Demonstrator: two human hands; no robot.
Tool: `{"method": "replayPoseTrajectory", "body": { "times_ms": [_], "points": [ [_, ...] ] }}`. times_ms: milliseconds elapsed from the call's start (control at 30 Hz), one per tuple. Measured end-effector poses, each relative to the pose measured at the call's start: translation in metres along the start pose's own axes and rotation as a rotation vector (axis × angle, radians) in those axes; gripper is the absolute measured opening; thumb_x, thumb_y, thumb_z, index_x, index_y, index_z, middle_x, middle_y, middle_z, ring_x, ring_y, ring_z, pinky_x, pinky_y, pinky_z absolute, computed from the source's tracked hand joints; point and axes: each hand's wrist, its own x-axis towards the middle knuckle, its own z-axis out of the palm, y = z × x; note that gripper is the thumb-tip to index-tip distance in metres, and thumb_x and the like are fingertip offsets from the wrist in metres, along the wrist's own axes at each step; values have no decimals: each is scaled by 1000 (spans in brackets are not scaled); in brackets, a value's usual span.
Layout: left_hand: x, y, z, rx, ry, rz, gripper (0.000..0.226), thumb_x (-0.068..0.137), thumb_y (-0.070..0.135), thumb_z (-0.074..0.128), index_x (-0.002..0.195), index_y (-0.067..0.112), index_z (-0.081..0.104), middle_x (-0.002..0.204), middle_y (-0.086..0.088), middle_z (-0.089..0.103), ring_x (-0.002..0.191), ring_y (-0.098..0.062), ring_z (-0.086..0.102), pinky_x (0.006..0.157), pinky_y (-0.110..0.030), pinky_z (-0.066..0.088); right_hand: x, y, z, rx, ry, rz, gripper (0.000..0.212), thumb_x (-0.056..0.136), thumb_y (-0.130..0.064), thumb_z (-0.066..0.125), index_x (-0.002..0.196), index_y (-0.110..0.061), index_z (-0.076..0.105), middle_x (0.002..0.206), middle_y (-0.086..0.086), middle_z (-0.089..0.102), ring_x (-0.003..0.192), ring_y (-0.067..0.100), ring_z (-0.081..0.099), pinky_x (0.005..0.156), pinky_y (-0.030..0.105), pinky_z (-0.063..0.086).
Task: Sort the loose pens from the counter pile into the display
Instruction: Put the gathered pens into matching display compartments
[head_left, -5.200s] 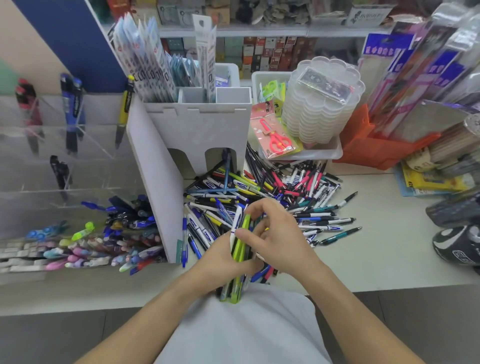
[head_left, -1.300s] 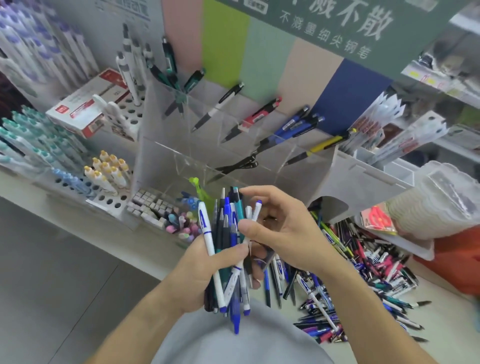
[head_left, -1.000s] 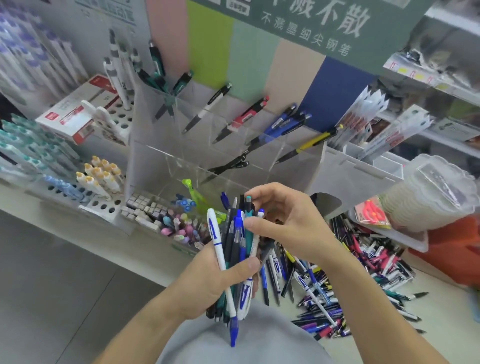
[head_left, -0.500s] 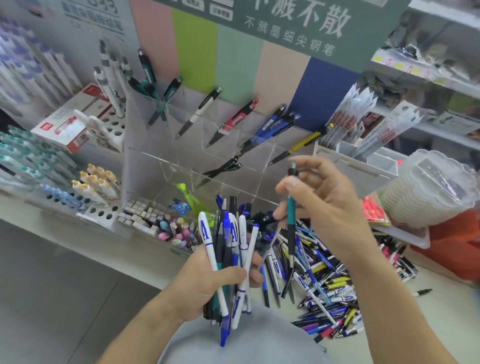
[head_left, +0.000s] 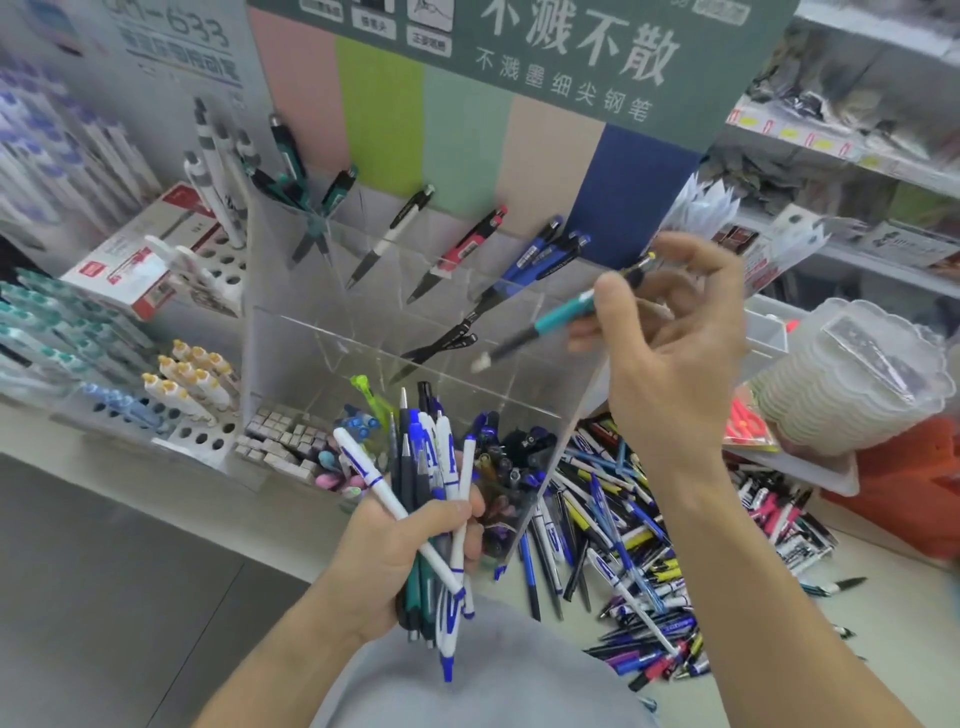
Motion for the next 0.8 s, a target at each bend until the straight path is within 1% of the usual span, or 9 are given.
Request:
{"method": "replayPoseTrajectory", "body": {
  "times_ms": [67,167,233,333,400,467,533,667,800],
  "points": [
    [-2,2,0,1,37,27,23,59,17,80,74,2,73,60,-21,56,49,-26,53,47,-31,50,13,0,8,-31,61,-182,28,97,-3,65,113,-15,46,90,14,62,77,30,74,70,47,62],
    [-2,6,-1,28,58,68,13,68,13,78,77,4,75,64,-21,61,54,-28,58,51,-33,52,34,4,13,-197,110,-389,27,95,-10,69,110,-17,48,87,-3,64,77,17,74,72,42,61],
    [-2,6,-4,57,85,102,11,73,12,72,81,5,76,67,-21,63,58,-28,61,55,-33,54,42,6,15,-275,139,-433,26,94,-14,72,109,-16,51,85,-13,62,74,6,70,71,32,60],
    [-3,9,-6,103,94,133,12,77,12,76,87,4,75,73,-22,66,66,-29,64,62,-34,56,49,5,27,-168,153,-443,26,92,-12,73,107,-13,52,80,-13,65,71,14,72,67,38,60],
    [-3,12,-5,84,96,126,8,79,8,80,85,4,76,73,-23,66,66,-29,65,63,-35,58,54,5,47,-101,95,-506,26,91,-7,74,107,-6,53,83,-2,70,71,19,73,67,38,61],
    [-3,15,-7,71,100,114,7,78,8,79,84,6,76,72,-22,66,66,-30,65,63,-37,59,63,7,73,-118,13,-530,26,88,-5,76,104,2,57,83,7,72,72,15,73,69,31,61],
    [-3,20,-9,77,100,118,14,76,12,73,88,4,74,72,-22,65,65,-29,64,61,-37,57,73,11,99,-165,-61,-528,27,86,-6,78,101,6,60,82,7,73,72,12,72,69,30,61],
    [-5,28,-17,87,174,150,21,77,10,80,93,0,71,71,-19,66,63,-26,64,58,-34,57,87,19,141,-300,-213,-569,26,85,-9,79,99,5,62,77,4,70,65,15,67,67,34,59],
    [-6,29,-24,36,233,166,17,72,14,72,85,4,74,69,-20,66,59,-25,64,53,-33,55,95,27,168,-432,-338,-503,19,85,-9,77,94,2,64,75,6,67,65,24,61,65,43,53]
  ]
}}
